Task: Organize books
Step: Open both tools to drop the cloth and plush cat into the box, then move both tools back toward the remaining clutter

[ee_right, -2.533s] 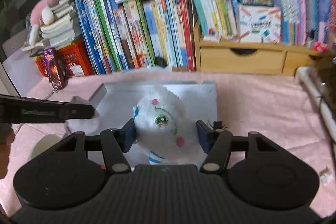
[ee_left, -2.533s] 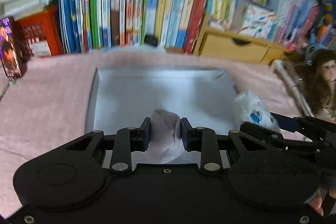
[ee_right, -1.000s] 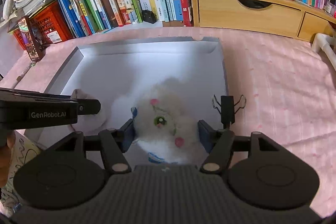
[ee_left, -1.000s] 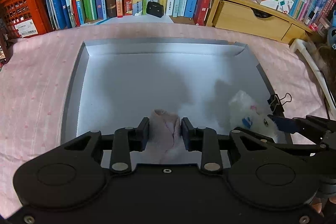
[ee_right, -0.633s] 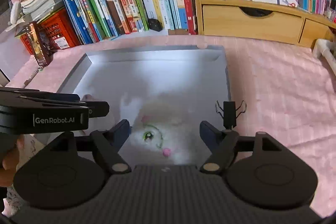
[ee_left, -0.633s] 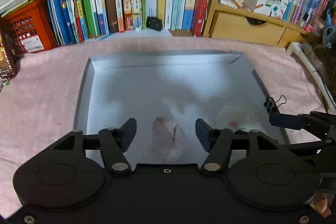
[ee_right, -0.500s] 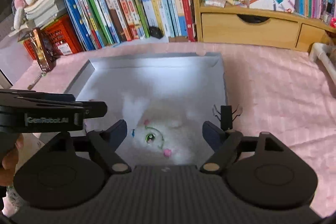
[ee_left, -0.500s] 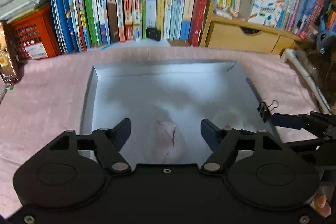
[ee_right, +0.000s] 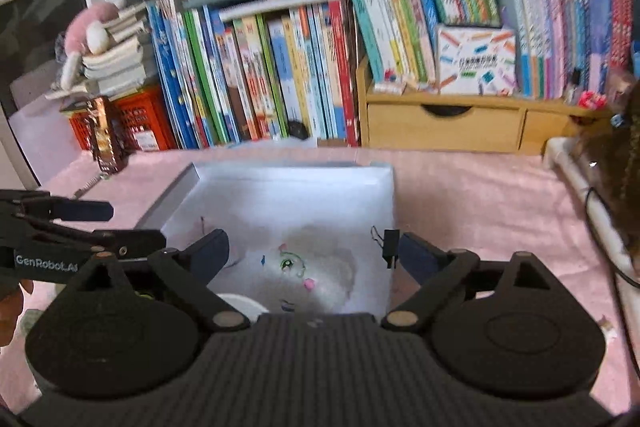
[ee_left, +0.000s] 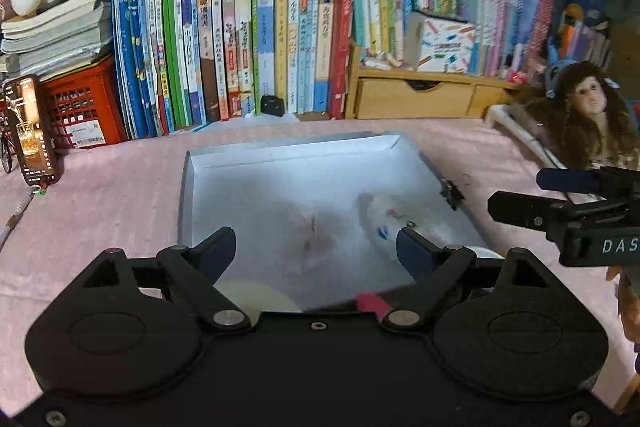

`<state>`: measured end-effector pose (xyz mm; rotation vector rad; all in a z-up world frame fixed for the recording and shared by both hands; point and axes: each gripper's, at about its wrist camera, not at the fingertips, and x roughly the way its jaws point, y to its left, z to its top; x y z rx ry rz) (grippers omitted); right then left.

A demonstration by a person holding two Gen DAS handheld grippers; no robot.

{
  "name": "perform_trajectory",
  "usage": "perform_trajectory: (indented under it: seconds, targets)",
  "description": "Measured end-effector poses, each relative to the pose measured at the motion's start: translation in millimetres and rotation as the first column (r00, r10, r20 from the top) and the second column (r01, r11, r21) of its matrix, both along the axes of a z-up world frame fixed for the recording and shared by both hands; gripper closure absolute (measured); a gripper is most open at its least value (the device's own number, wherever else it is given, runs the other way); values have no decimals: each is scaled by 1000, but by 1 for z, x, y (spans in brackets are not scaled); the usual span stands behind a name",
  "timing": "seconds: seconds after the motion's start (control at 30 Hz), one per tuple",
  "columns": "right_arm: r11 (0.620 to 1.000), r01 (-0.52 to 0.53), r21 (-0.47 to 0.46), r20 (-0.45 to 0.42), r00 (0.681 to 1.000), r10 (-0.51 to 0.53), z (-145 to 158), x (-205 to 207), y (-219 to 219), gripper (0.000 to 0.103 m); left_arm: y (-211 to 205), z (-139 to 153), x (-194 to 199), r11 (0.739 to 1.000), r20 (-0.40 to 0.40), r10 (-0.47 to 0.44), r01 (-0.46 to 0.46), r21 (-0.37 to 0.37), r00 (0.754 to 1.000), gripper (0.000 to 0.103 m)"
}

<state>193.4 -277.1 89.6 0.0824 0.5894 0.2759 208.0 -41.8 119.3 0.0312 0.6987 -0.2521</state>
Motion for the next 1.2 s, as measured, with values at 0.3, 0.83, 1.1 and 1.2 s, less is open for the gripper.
perform_trajectory:
  seconds: [0.3, 0.83, 1.1, 1.2]
  targets:
    - [999, 8, -31, 122, 993, -4, -5, -63, -3, 0, 6, -2, -71, 998, 106, -52, 55, -19, 993, 11]
    - [992, 110, -61, 195, 976, -96, -53, -125, 7, 0, 28, -53, -184, 1000, 270, 20, -20, -3, 963, 2]
    - [994, 105, -41, 202, 975, -95, -69, -142, 18, 0, 38, -80, -207, 996, 271, 86, -90, 3, 959, 3]
    - [997, 68, -30, 211, 976, -60, -73, -151, 26, 0, 40, -82, -212, 997, 274, 76, -82, 13, 959, 13]
